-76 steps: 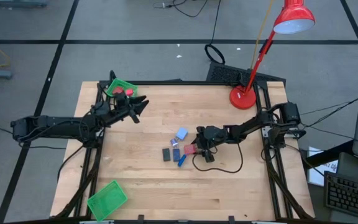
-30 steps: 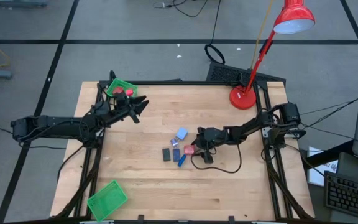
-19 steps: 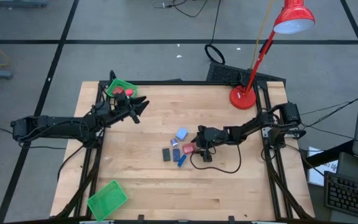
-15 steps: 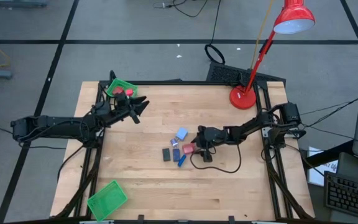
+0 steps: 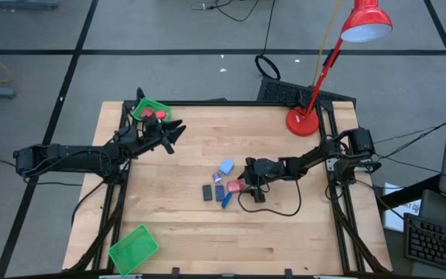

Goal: Pick & Place Office items
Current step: Put the red charger adapter into the top green basket

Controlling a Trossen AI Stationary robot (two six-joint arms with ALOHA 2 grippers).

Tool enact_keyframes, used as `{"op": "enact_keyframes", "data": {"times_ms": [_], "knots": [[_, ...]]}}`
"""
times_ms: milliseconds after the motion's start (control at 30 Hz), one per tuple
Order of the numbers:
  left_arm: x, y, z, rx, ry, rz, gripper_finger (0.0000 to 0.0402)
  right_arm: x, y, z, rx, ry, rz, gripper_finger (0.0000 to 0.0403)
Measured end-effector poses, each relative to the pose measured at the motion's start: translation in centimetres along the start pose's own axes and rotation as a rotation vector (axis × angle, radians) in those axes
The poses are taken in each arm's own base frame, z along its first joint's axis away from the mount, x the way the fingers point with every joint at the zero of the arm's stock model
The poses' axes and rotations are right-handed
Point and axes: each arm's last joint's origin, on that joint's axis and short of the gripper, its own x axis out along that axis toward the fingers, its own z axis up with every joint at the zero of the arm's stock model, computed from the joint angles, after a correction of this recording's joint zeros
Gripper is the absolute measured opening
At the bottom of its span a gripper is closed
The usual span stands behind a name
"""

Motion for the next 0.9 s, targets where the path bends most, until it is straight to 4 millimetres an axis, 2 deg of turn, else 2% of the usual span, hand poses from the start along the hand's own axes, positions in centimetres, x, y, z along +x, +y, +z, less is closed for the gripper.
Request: {"op": "enact_keyframes", "data": {"times_ms": [900], "knots": [[0.0,0.0,0.0,0.0,0.0,0.0,0.0186,0.03,0.26,0.25,-0.02,-0.023,0.007,0.0251]]}}
